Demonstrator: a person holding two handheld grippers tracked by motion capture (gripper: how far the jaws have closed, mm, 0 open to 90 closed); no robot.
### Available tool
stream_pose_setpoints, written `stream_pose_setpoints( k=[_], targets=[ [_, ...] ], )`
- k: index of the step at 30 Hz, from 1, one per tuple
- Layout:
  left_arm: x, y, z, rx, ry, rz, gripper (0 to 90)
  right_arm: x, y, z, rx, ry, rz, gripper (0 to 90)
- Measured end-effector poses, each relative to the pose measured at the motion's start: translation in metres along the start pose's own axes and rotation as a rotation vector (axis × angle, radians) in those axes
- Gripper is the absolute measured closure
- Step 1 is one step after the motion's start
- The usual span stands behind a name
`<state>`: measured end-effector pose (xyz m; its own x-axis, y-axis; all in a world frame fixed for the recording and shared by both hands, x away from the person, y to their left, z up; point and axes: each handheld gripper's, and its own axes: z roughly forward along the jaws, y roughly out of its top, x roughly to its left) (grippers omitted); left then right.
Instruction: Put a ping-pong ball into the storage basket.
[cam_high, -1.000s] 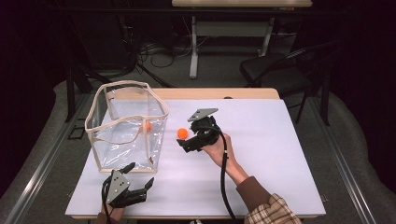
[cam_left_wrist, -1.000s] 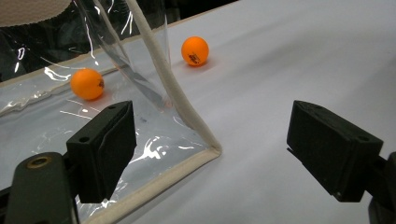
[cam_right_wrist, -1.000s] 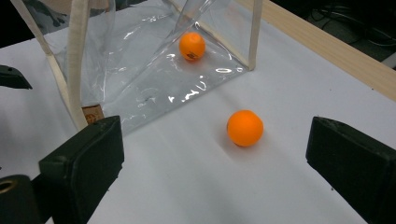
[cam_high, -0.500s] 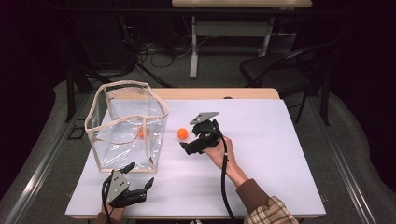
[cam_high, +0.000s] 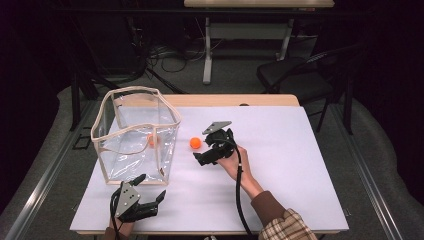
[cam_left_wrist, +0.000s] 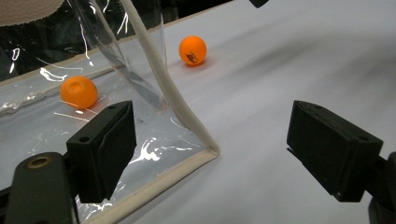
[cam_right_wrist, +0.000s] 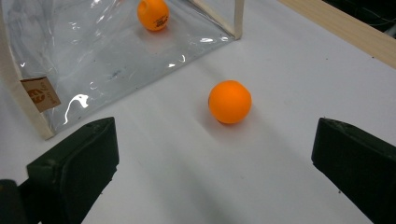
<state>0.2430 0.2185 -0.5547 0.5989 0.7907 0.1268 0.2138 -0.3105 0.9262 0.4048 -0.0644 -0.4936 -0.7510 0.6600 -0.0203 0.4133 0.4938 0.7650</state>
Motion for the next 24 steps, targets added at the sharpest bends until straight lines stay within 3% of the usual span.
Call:
stream_pose_setpoints(
  k=[24],
  targets=[
    [0.001, -0.001, 0.001, 0.003, -0.005, -0.001, 15.9, -0.012, 0.000, 0.032, 0.042, -0.024, 0.004, 0.2]
  ],
)
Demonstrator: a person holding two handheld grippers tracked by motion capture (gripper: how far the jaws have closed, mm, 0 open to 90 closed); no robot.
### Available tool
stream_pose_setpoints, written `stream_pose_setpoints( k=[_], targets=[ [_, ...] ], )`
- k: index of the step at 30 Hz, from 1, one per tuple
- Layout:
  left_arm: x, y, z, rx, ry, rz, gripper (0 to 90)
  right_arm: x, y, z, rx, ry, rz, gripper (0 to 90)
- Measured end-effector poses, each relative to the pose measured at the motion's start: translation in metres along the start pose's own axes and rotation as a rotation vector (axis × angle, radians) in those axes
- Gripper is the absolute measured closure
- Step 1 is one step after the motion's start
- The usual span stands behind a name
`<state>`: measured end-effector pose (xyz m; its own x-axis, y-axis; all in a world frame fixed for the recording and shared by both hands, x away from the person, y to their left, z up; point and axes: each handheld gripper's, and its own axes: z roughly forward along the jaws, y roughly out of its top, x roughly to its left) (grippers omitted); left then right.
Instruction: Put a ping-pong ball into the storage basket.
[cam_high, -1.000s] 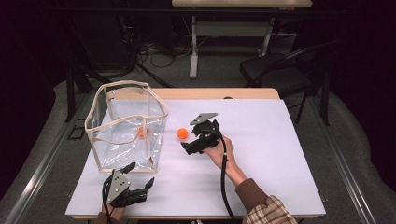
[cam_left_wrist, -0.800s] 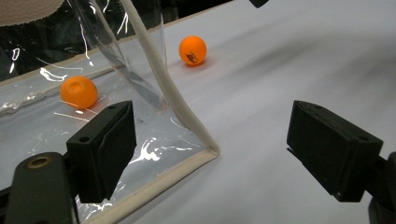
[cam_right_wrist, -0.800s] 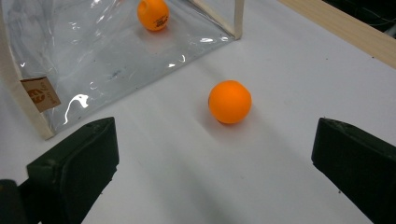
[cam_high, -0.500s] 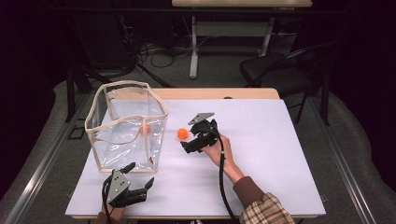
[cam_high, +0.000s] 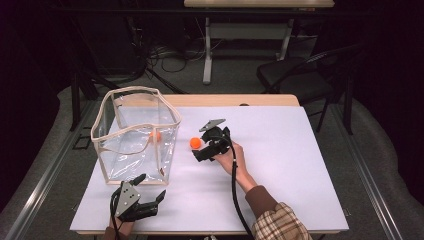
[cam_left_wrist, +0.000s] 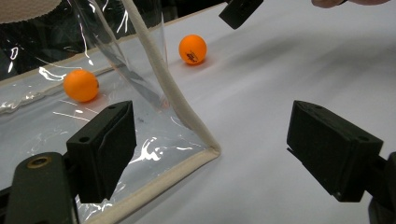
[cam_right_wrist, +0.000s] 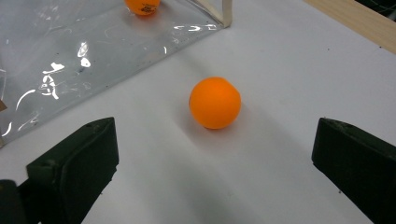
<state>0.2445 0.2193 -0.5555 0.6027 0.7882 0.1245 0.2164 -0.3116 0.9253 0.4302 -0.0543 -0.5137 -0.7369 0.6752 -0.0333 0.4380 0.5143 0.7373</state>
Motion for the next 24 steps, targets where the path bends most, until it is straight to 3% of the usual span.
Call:
stream_pose_setpoints(
  k=[6, 24],
  targets=[
    [0.000, 0.000, 0.000, 0.002, -0.001, 0.001, 15.9, -0.002, 0.000, 0.007, -0.009, 0.007, 0.024, 0.0],
    [0.000, -0.001, -0.001, 0.002, -0.001, 0.001, 15.9, 0.000, 0.007, 0.026, -0.011, 0.004, 0.032, 0.0]
  ],
)
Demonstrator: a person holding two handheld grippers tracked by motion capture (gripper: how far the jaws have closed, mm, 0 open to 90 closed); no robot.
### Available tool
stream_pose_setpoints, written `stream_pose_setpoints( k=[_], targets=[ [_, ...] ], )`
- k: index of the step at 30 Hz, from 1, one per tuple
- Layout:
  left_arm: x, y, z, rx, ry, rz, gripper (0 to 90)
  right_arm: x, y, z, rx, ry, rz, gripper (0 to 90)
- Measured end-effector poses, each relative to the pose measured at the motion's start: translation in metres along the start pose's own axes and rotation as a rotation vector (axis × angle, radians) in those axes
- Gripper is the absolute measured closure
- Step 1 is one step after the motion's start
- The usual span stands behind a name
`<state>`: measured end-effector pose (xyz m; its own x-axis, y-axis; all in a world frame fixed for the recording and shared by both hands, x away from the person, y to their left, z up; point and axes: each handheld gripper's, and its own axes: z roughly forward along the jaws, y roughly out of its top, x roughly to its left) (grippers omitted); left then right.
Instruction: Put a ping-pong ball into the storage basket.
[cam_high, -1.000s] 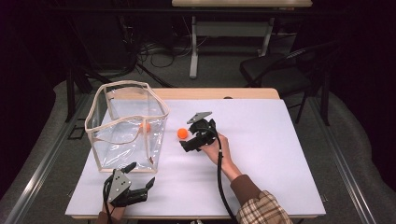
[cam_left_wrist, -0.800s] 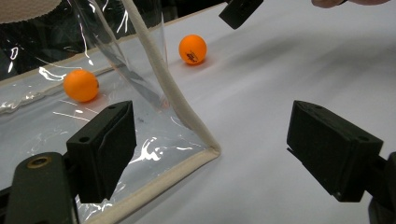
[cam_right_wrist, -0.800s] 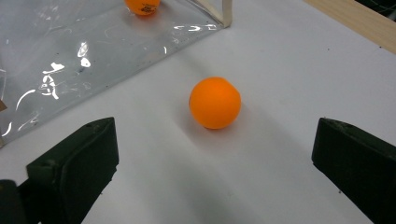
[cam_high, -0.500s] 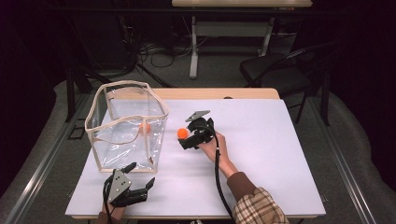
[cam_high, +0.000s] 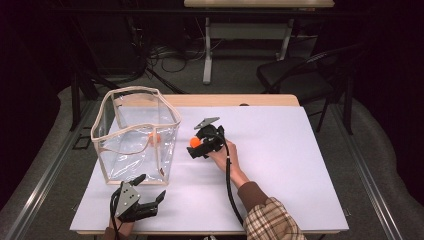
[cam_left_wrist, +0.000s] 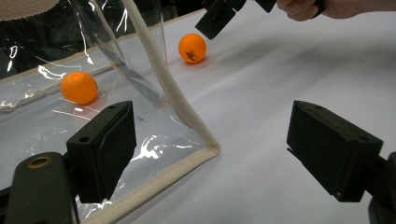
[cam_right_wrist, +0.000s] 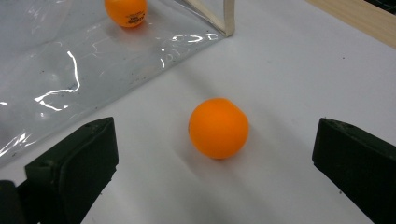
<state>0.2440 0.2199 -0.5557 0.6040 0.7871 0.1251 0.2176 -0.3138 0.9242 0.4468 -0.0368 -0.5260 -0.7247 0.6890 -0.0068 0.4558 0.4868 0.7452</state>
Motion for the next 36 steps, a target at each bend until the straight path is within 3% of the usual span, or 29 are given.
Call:
stream_pose_setpoints(
  k=[27, 31, 34, 35, 36],
  targets=[
    [0.000, 0.000, 0.000, -0.001, 0.001, 0.000, 15.9, 0.000, 0.000, 0.023, 0.018, -0.002, 0.030, 0.0],
    [0.000, 0.000, 0.000, -0.001, 0.002, 0.000, 15.9, 0.002, 0.000, 0.026, 0.036, -0.016, 0.029, 13.5],
    [0.000, 0.000, 0.000, -0.001, 0.002, 0.000, 15.9, 0.003, 0.001, 0.027, 0.042, -0.030, 0.022, 15.6],
    [0.000, 0.000, 0.000, -0.001, 0.002, 0.000, 15.9, 0.003, 0.001, 0.027, 0.042, -0.033, 0.021, 21.7],
    [0.000, 0.000, 0.000, -0.002, 0.002, 0.000, 15.9, 0.003, 0.001, 0.027, 0.042, -0.033, 0.021, 21.7]
  ],
)
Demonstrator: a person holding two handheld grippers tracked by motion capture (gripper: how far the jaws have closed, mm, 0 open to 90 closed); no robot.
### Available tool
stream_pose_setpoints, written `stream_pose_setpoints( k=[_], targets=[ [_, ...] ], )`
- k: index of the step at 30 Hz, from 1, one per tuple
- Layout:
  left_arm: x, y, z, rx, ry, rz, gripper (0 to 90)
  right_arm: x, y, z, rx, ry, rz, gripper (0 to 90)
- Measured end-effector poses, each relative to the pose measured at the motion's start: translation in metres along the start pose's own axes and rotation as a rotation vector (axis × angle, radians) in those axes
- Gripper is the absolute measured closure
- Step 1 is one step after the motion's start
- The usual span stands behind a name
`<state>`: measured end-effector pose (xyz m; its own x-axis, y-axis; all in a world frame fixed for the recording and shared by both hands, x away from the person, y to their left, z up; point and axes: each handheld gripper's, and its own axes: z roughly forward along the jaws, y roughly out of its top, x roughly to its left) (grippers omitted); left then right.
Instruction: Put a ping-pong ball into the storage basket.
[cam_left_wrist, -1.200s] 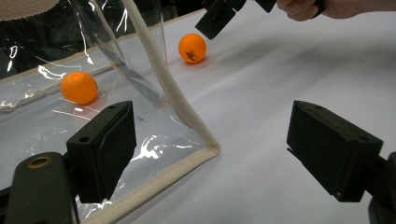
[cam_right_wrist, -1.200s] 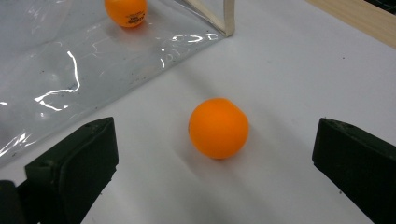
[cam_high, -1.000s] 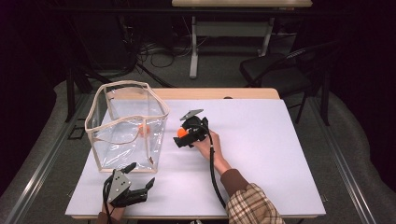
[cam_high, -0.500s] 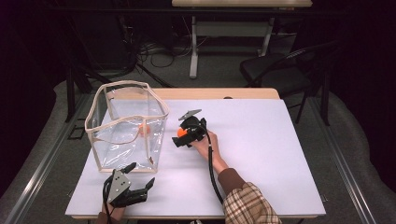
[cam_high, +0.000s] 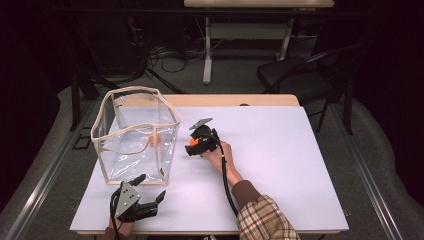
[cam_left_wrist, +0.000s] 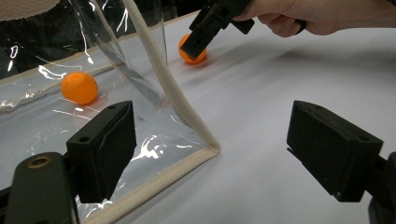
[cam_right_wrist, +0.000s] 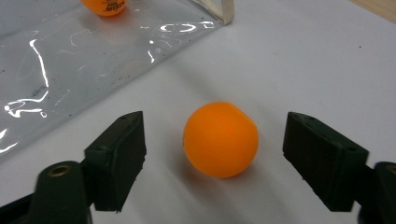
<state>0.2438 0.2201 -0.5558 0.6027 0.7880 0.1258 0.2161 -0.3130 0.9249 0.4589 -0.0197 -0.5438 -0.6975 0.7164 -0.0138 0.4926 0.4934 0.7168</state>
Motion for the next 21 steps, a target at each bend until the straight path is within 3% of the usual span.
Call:
stream_pose_setpoints(
  k=[21],
  targets=[
    [-0.0001, 0.0001, -0.0006, 0.000, 0.000, 0.001, 15.9, -0.0041, -0.0041, 0.0059, 0.041, -0.001, 0.001, 50.0]
  ],
)
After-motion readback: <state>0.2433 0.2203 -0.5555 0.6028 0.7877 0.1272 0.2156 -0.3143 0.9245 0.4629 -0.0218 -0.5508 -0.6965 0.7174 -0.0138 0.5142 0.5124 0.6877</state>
